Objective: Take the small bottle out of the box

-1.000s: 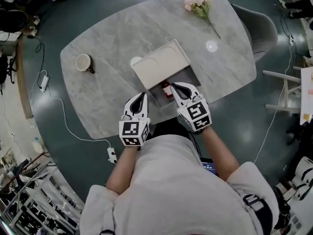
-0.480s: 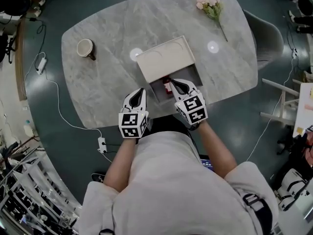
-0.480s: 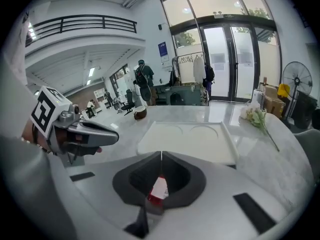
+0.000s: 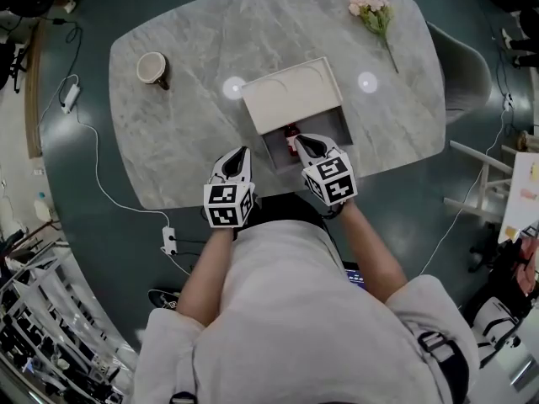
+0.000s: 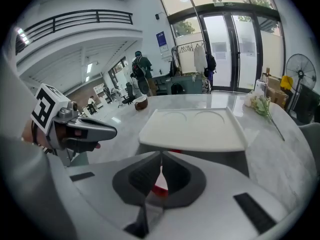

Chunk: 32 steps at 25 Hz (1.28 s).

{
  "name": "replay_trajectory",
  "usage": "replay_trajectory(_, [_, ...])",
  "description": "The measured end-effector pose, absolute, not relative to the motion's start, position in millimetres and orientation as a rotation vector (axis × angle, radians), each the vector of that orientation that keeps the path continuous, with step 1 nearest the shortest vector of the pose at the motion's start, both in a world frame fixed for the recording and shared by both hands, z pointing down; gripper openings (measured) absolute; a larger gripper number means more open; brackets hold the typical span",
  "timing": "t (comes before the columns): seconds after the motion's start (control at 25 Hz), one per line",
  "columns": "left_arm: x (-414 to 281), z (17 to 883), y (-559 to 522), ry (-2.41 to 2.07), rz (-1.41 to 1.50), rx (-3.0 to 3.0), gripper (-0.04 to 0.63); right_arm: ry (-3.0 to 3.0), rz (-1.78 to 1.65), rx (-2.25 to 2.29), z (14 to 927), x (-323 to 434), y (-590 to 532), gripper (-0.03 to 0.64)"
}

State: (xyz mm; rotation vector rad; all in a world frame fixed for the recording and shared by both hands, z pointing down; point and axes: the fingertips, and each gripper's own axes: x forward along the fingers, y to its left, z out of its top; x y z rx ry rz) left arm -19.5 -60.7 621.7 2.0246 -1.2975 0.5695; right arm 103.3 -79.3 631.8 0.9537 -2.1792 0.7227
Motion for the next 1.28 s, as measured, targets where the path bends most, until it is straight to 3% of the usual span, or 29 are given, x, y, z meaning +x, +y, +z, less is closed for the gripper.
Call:
replay_trajectory(0.52, [-40,632,-47,-1.229,0.566,2.008,0.021,-2.063,0.779,0.954,648,96,-66,0.030])
replay_trajectory(0.6, [-42,632,-49,-1.221,0.560,2.010,0.021,-2.037,0.781,0.958,651,97,-68,0.062])
replay_trajectory(0.64, [-42,632,-50,-1.217,0.553,2.009,0.021,-2.022,0.787,0.956,653,98,-68,0.132])
replay_trajectory(0.68, [-43,631,-52,-1.215,0.543,2.008,0.021,-2.008,0.796,0.950,655,98,-68,0.150])
replay_trajectory(1.28, [-63,637,-64,-1.241,0.466,1.981,0.021,-1.816,0.915,0.871,686,99,-70,0.212])
